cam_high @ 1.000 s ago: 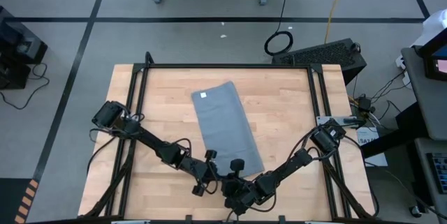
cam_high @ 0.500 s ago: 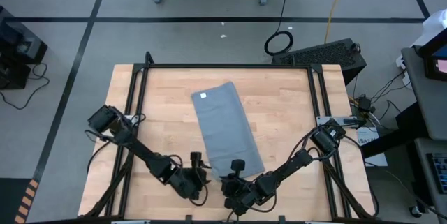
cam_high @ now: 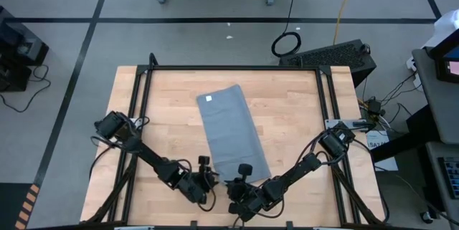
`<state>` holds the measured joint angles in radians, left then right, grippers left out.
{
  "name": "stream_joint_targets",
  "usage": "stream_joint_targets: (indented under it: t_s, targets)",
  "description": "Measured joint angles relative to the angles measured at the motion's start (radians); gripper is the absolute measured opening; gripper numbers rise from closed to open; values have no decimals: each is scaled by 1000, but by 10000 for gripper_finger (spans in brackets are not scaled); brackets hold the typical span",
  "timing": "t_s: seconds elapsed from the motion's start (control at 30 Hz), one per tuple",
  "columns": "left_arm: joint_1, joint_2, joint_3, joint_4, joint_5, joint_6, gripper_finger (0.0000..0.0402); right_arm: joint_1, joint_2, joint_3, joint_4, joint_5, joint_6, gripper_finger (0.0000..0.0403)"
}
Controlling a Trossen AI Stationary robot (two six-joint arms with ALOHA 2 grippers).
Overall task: Roll towel
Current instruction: Fold the gray towel on the table
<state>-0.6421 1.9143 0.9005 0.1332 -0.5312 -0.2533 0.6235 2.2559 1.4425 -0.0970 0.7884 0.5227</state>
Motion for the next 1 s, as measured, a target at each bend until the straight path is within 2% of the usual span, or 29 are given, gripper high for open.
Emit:
stream_joint_targets:
  t_s: [0.23, 0.57, 0.7, 0.8, 1.0]
  targets:
    - [-22, 5, 1, -18, -10, 22, 144, 50, -29, 0, -97, 2, 106, 2]
    - [-22, 70, 2, 306, -47, 193, 144, 88, -87, 0, -231, 72, 290, 2]
    - [-6, 120, 0, 355, -58, 211, 144, 87, -100, 0, -253, 75, 305, 2]
    - [8, 141, 0, 380, -111, 210, 144, 87, -101, 0, -253, 75, 306, 2]
    - [17, 149, 1, 441, -95, 217, 144, 87, -101, 0, -253, 73, 318, 2]
